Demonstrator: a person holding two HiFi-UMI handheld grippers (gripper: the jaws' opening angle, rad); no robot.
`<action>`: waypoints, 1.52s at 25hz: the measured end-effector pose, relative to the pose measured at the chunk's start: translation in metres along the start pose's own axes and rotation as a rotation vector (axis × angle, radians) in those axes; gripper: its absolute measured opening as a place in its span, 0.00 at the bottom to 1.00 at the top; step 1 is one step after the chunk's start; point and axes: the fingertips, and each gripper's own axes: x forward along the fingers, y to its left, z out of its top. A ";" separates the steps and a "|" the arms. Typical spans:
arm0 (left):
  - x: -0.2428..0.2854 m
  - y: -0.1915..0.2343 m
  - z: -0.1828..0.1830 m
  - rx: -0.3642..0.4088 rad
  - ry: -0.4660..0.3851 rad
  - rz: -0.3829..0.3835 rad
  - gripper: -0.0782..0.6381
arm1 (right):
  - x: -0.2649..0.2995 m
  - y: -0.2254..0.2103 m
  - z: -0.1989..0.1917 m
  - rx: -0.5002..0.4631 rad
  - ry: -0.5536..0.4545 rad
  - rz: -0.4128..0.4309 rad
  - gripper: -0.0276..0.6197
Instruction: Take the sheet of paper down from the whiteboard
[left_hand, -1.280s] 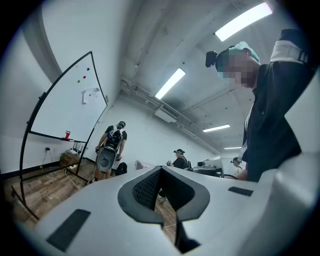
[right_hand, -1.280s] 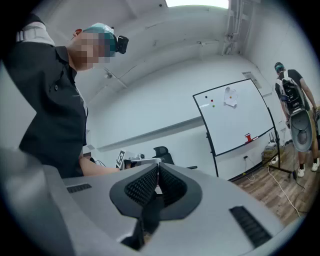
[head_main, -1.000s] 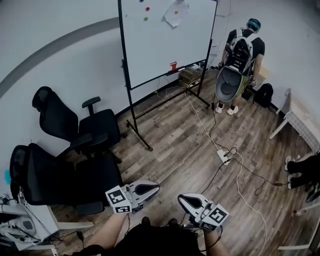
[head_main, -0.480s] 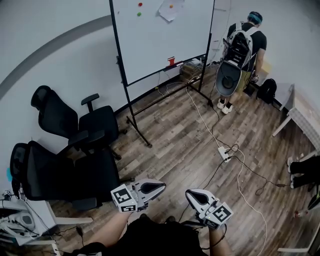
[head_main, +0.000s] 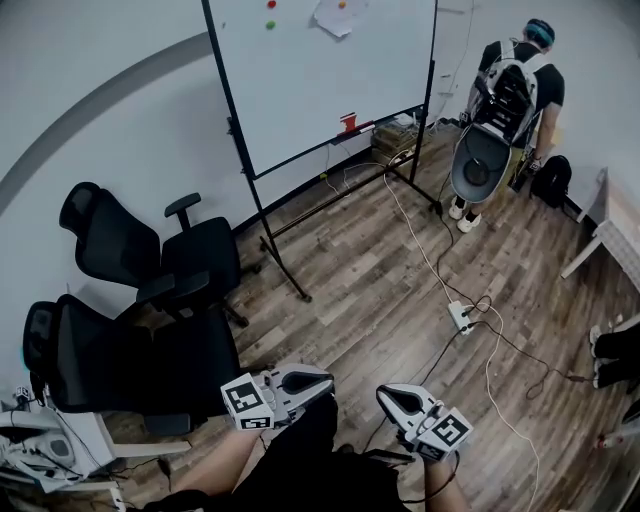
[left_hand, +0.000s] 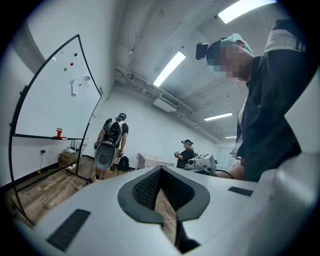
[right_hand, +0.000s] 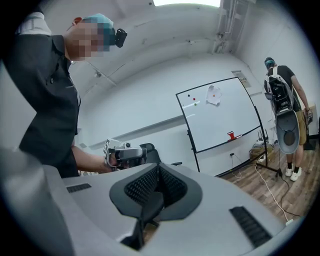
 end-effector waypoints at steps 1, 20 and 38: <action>0.004 0.015 0.003 0.006 -0.005 0.004 0.12 | 0.008 -0.013 0.003 -0.004 -0.001 0.004 0.08; 0.106 0.322 0.120 0.026 -0.082 -0.028 0.12 | 0.187 -0.280 0.119 -0.061 0.040 -0.100 0.08; 0.320 0.569 0.209 0.128 -0.070 0.168 0.12 | 0.259 -0.579 0.231 -0.172 0.043 0.201 0.08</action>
